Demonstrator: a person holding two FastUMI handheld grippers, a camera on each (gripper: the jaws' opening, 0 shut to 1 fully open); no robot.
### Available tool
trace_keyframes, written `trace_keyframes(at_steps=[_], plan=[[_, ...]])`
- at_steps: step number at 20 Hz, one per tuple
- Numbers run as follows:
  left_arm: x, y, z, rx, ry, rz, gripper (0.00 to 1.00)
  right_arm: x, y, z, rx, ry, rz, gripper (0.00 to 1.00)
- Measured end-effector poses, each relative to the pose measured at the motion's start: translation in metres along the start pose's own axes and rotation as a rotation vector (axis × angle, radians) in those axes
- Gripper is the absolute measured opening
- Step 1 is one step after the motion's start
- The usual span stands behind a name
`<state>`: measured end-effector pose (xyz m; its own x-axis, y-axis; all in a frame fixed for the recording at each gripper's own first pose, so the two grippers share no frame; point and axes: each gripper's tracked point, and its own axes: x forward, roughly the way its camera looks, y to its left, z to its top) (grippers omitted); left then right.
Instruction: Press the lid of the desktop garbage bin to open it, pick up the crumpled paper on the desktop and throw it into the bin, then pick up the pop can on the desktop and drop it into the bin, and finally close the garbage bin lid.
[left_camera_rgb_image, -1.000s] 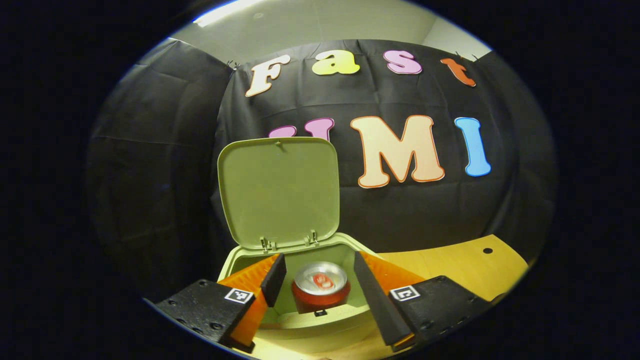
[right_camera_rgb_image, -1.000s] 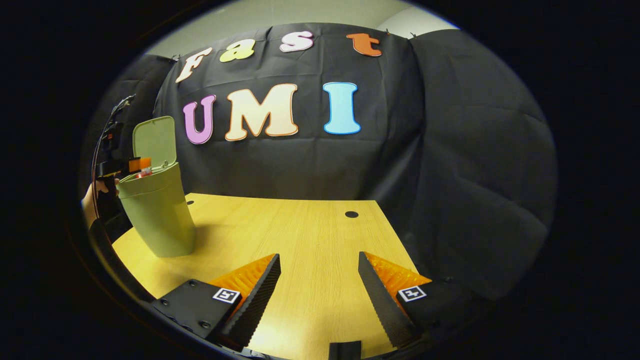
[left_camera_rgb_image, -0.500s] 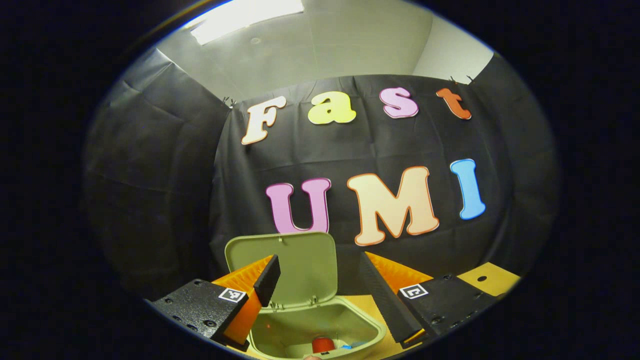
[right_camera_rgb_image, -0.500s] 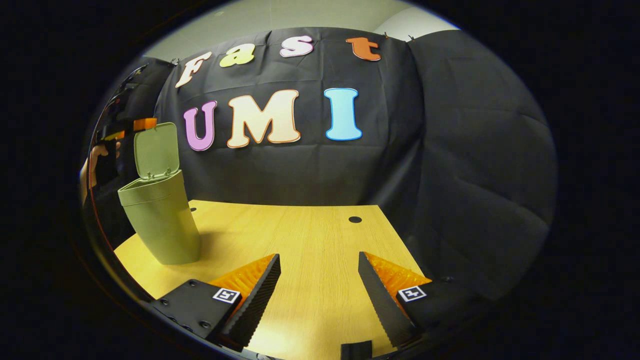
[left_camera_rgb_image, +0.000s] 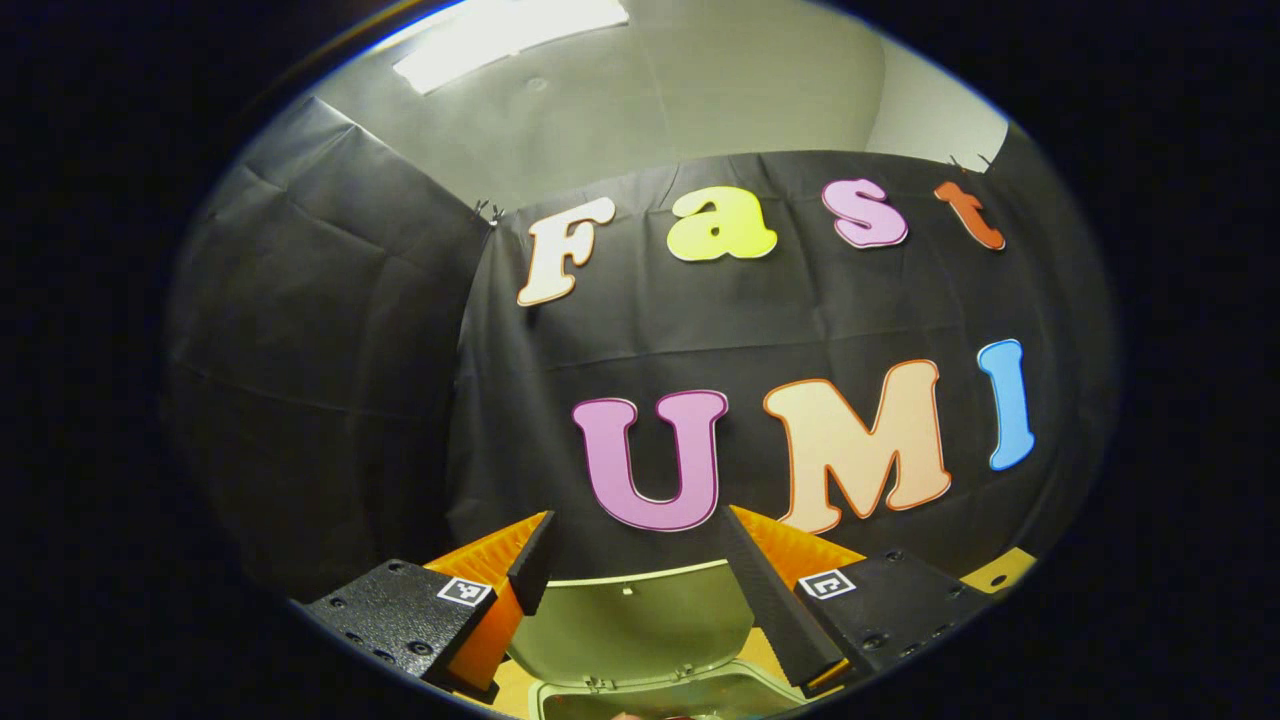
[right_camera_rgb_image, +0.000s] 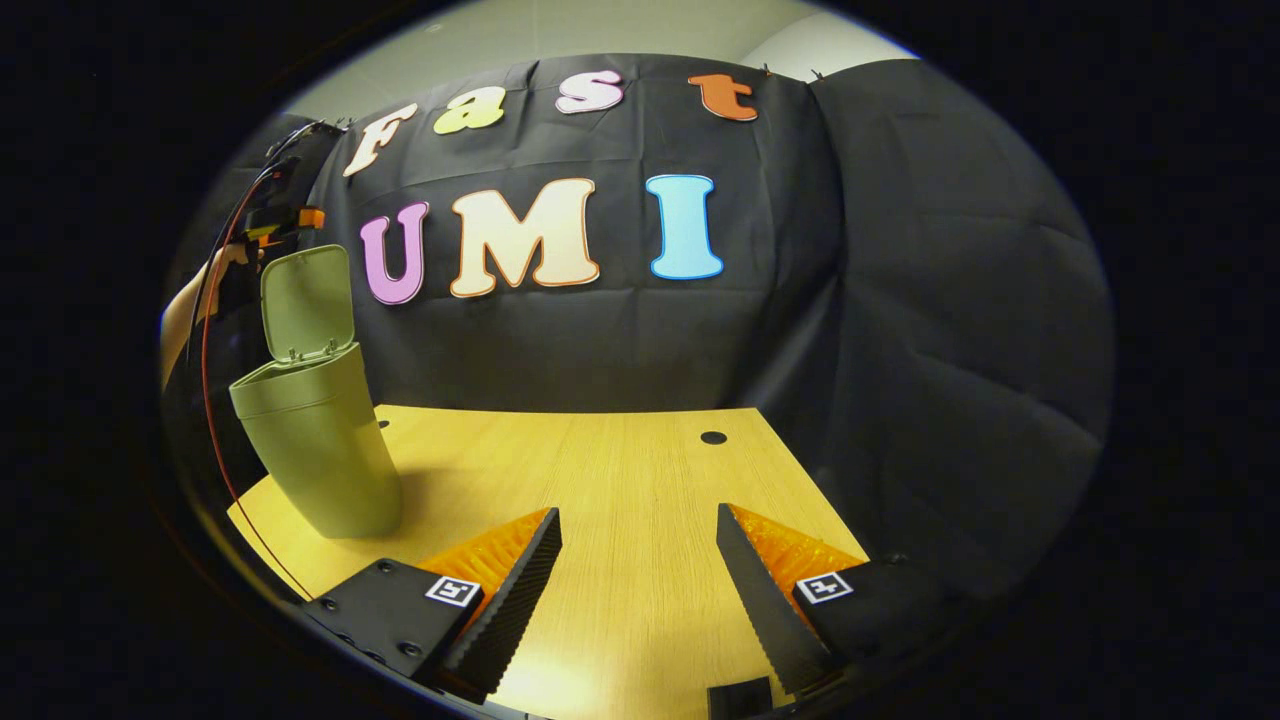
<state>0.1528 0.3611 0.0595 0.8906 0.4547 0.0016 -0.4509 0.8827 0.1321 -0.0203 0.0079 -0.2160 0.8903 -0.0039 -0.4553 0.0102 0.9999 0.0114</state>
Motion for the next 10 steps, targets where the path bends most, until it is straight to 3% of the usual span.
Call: trace_keyframes(at_steps=[5, 10], plan=[[0.012, 0.001, -0.028, 0.003, 0.085, -0.008, 0.99, 0.004, 0.000, -0.003, -0.006, 0.009, -0.009, 0.98], [-0.005, -0.001, -0.027, -0.046, 0.093, -0.014, 0.97, 0.006, 0.006, 0.003, -0.010, 0.004, 0.022, 0.98]])
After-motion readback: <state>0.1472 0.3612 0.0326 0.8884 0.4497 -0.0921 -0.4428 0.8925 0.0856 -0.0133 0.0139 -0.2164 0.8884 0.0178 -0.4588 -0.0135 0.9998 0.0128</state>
